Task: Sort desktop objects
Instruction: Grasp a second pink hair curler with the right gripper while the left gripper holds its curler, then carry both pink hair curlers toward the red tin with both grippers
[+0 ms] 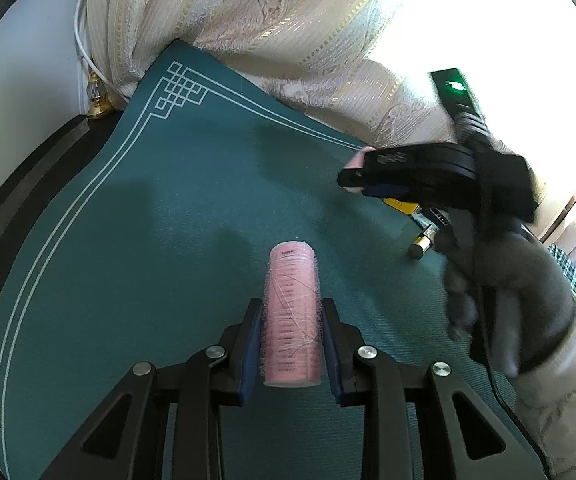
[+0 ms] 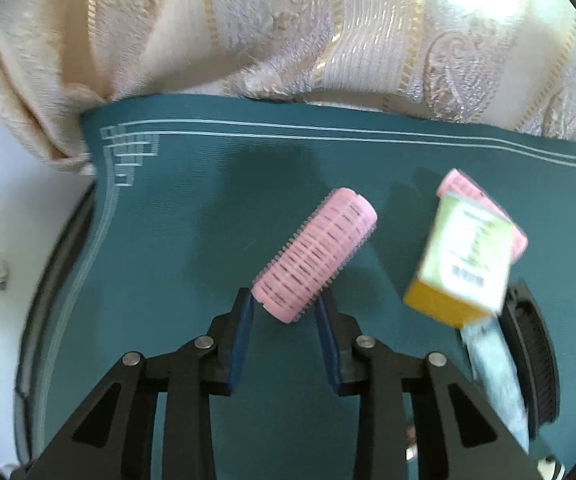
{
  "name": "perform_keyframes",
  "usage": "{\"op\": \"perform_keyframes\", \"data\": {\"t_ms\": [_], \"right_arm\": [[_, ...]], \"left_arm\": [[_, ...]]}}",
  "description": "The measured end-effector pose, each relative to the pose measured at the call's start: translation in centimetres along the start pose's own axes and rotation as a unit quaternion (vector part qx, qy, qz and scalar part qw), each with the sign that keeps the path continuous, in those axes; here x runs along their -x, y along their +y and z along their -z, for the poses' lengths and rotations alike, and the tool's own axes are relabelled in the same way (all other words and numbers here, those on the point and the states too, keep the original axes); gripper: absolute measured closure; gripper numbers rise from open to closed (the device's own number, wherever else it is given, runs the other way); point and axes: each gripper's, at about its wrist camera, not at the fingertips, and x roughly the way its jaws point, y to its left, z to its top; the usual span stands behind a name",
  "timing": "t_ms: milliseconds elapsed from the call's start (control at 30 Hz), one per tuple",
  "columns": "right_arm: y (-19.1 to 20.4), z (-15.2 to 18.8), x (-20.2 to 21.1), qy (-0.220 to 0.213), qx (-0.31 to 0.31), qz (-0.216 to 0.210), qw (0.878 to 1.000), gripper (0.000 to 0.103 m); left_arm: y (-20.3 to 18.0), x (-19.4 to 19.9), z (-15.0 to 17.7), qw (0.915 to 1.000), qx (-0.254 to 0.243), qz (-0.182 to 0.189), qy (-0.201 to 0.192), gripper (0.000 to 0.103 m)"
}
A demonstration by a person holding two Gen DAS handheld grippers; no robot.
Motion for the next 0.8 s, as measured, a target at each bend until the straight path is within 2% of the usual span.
{"op": "perform_keyframes", "data": {"t_ms": [233,467,633,800], "right_arm": [[1.0,5.5,6.7,-0.027,0.018,-0.037,0.999,0.069],[-0.6,11.3,12.4,-0.057,-0.007,-0.034,0.998,0.069],[-3.4,14.7,17.6,-0.09,-0.031,-0.01,0.995,0.069],[-7.8,18.1,23.2,-0.122,-0.07,0.033,0.99,0.069]], "left_arm": [[0.2,0.1,0.1,1.0,0.004,0.006,0.001,0.074],[-0.6,0.5,0.4,0.9999,-0.012,0.005,-0.006,0.074],[-1.1,-0.1,0.7,0.9998,-0.022,-0.002,0.005,0.074],[-3.1,0.9,1.4,0.9992,-0.038,0.007,0.006,0.074]]}}
